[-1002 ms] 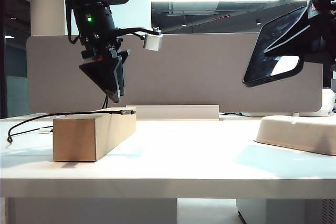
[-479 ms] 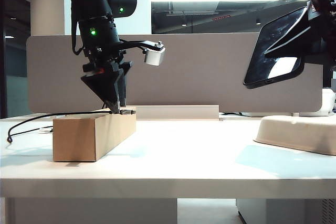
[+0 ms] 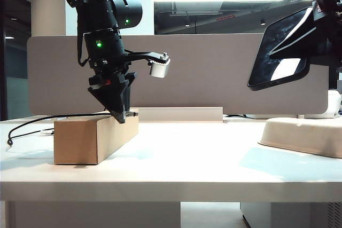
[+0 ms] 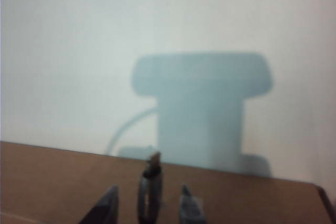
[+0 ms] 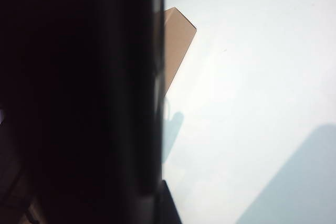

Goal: Pick up the charging cable and the phone, plug the charging cable into the charging port on the phone, and finally place them back on the table.

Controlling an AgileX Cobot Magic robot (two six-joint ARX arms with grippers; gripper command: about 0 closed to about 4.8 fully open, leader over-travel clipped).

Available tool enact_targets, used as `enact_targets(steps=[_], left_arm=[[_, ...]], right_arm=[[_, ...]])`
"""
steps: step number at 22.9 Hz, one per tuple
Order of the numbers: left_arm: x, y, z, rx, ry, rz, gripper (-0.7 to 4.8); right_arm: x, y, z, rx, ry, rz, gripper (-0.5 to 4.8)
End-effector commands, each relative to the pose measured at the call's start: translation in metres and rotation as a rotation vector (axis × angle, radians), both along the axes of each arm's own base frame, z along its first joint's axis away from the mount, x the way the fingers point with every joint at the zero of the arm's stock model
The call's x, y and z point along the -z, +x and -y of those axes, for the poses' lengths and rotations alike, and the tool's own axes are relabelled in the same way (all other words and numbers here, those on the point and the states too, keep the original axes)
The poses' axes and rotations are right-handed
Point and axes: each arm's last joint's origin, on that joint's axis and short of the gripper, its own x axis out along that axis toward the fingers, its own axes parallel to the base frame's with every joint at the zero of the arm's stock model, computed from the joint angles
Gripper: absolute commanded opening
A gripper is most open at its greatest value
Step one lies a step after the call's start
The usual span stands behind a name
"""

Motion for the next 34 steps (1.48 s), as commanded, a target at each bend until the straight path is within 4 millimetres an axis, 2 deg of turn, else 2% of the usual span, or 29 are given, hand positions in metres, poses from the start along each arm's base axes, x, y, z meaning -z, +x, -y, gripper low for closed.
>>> enact_targets(steps=[1, 9, 11, 12, 19, 21, 29, 32, 34], left_arm=[[-0.002, 0.000, 0.002, 0.001, -0.014, 0.015, 1.43], [0.000, -0.001, 0.005, 0.011, -0.011, 0.012, 1.40], [0.001, 0.000, 0.006, 0.012, -0.011, 0.009, 1.07], [0.005, 0.000, 0.009, 0.018, -0.005, 0.002, 0.68], [0.006, 0.000, 0.011, 0.017, 0.008, 0.012, 0.41], [0.005, 0.001, 0.011, 0.012, 0.015, 0.021, -0.07], [0.004, 0.000, 0.011, -0.013, 0.003, 0.019, -0.06], [-0.007, -0.002, 0.010, -0.036, -0.042, 0.033, -0.06], [-0.020, -0.005, 0.013, -0.075, -0.167, 0.011, -0.06]], right_arm=[[-0.006, 0.001, 0.000, -0.014, -0.010, 0.064, -0.03], [-0.006, 0.001, 0.000, -0.011, -0.011, 0.065, -0.03], [-0.006, 0.001, 0.000, -0.011, -0.011, 0.065, -0.03], [-0.006, 0.001, 0.000, -0.011, -0.011, 0.064, -0.03], [-0.006, 0.001, 0.000, -0.011, -0.011, 0.057, -0.03], [-0.006, 0.001, 0.000, -0.011, -0.012, 0.057, -0.03], [-0.006, 0.001, 0.000, -0.011, -0.011, 0.058, -0.03], [-0.007, 0.001, 0.000, -0.011, -0.010, 0.073, -0.03], [-0.011, 0.002, 0.000, -0.011, -0.006, 0.117, -0.03]])
